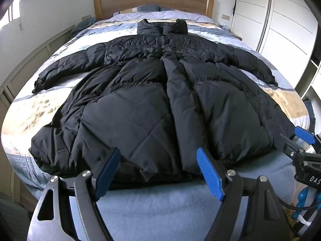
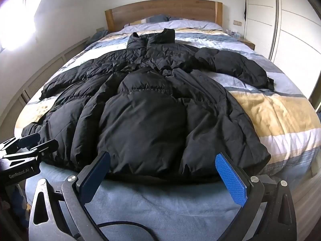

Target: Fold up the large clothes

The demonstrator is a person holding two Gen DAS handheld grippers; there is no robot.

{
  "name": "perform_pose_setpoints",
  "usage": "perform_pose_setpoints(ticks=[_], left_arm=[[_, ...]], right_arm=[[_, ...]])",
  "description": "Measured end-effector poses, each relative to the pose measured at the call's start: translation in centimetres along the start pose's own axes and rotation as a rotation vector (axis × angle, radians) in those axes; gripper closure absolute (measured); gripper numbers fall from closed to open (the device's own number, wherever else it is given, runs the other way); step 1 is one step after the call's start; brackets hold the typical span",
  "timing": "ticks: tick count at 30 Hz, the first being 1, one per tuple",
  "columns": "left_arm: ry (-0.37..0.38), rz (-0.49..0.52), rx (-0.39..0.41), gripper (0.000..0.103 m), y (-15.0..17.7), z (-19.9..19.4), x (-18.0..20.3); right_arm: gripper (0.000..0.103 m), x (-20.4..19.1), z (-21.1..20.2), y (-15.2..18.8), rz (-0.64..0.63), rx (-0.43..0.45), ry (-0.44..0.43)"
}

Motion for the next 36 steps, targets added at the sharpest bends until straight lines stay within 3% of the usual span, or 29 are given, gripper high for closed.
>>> perform_pose_setpoints(ticks=[36], left_arm=[[0.011,-0.005,0.002,0.025,0.1,0.0,0.0]], right_arm=[[0.0,0.2,0.2,0.0,0.011,-0.01,0.001]])
Point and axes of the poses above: each gripper's, at about its wrist camera, not at the fingertips, and z roughly the way its jaws point, x to its right, y to its underside, the point moved 6 cm from there along z, roughly the way its jaws point, and after that the axes turned 10 degrees about -x, right-handed, at the moved point
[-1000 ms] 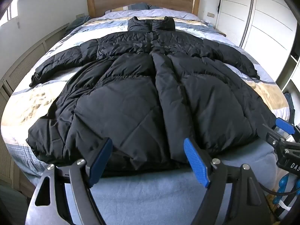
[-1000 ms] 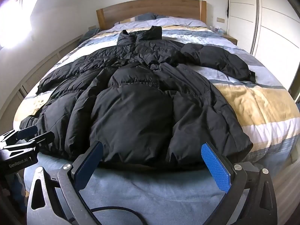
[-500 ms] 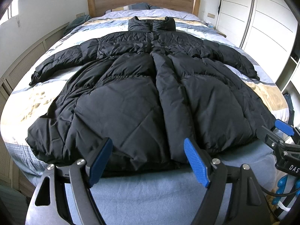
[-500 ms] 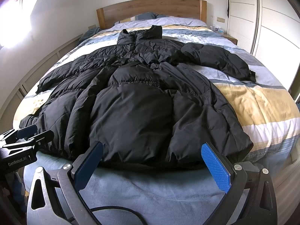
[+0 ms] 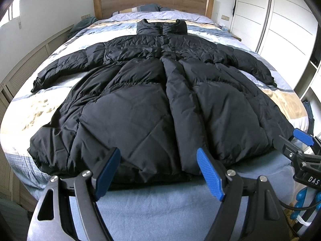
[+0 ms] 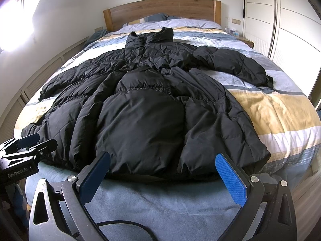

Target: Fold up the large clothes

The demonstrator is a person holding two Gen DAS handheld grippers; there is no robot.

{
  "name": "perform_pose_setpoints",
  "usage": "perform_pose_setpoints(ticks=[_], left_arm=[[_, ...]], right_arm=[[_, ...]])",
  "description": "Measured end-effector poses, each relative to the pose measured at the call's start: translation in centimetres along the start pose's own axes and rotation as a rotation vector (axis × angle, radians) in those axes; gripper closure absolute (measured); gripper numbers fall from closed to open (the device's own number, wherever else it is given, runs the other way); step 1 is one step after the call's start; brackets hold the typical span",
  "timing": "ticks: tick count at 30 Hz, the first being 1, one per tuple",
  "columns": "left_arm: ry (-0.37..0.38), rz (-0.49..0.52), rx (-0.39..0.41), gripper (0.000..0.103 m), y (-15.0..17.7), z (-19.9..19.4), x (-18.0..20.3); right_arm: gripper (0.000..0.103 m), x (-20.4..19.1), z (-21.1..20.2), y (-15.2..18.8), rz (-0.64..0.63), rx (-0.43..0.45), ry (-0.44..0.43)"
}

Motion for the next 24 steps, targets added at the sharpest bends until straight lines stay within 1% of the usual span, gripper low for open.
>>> perform_pose_setpoints(ticks=[24], left_arm=[[-0.001,-0.008,-0.013,0.025,-0.09,0.17,-0.39]], right_arm=[[0.0,-0.04,0.15,0.19,-0.005,-0.004,0.002]])
Point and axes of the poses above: each gripper's, at about its wrist camera, not at the fingertips, and z roughly the way its jaws point, x to its right, y to its underside, the point moved 6 cm from there along z, roughly the way its jaws point, and after that the axes turned 10 degrees about -x, right-handed, at the moved point
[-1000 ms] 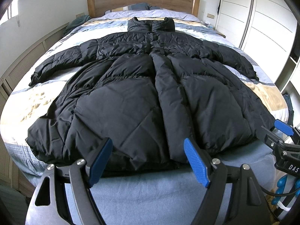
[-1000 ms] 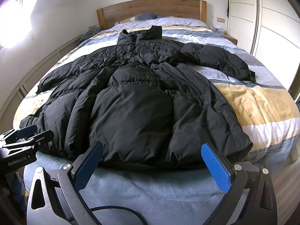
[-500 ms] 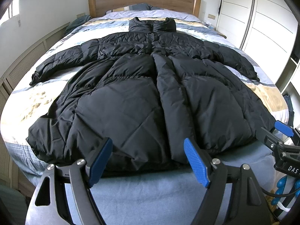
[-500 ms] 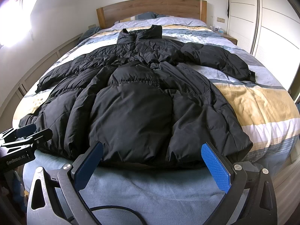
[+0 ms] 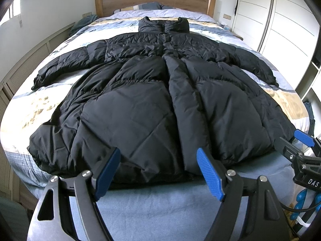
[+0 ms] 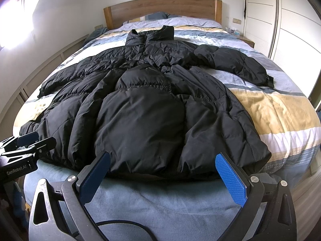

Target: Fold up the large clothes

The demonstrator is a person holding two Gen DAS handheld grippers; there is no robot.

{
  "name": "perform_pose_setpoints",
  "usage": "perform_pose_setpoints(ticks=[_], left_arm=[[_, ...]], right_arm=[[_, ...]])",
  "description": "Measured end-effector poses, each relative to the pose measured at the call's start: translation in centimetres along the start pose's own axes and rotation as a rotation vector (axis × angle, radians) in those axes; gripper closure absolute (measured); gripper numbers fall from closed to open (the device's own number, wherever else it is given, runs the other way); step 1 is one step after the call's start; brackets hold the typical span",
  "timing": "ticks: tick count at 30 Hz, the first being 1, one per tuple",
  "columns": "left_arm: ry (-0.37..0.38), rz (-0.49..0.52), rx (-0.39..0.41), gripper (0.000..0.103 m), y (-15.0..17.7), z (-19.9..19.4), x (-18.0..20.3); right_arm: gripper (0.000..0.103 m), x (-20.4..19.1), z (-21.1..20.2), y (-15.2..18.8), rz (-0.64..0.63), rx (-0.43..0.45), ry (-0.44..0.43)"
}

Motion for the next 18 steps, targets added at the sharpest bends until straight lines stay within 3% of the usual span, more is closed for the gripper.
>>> perform_pose_setpoints(ticks=[18], left_arm=[[0.011,0.004,-0.022,0.025,0.01,0.67,-0.36]], right_arm=[[0.0,-0.62,0.52,0.04,-0.026,-0.023,0.006]])
Point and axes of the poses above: each gripper's, at about its wrist camera, not at the fingertips, and z roughly the way its jaws point, x to its right, y to its underside, the point moved 6 cm from there along z, roughly the way its jaws point, and after that the axes turned 10 degrees about -x, right-handed, at the moved point
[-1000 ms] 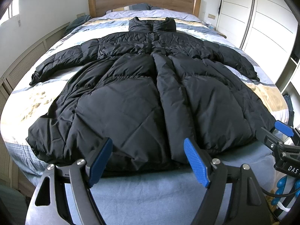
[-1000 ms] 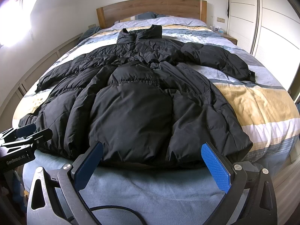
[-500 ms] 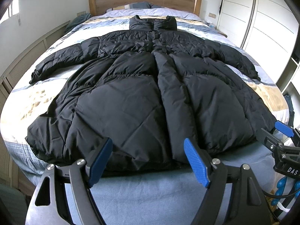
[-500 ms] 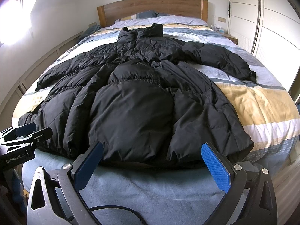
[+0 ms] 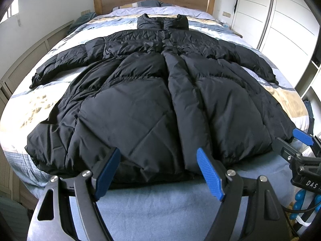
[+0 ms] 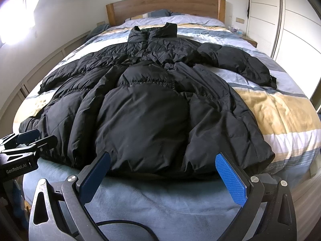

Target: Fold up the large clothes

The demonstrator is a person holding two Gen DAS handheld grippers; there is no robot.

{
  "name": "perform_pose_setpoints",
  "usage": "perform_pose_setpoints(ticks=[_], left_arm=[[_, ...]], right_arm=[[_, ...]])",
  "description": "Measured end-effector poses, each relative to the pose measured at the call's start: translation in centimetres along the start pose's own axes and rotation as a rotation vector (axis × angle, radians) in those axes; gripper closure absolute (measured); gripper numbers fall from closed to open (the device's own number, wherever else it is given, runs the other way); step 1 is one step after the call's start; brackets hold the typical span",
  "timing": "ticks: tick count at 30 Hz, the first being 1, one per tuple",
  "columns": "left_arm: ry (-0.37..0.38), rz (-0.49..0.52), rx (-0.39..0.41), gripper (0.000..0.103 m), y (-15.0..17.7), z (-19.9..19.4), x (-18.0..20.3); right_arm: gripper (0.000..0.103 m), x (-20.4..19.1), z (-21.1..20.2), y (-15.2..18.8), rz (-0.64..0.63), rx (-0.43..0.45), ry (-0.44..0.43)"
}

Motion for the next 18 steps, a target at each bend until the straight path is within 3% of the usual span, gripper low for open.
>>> perform_pose_setpoints(ticks=[18], left_arm=[[0.026,-0.007,-0.02,0.025,-0.38,-0.08,-0.29]], right_arm=[[0.0,0.13,-0.14,-0.43,0.008,0.008,-0.004]])
Point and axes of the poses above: each gripper's, at about its wrist camera, not at the fingertips, and z roughly the way its jaws point, x to its right, y to its underside, the point moved 6 cm from there along z, roughly the way its jaws point, and after that the axes turned 10 degrees about -x, right-handed, at the moved point
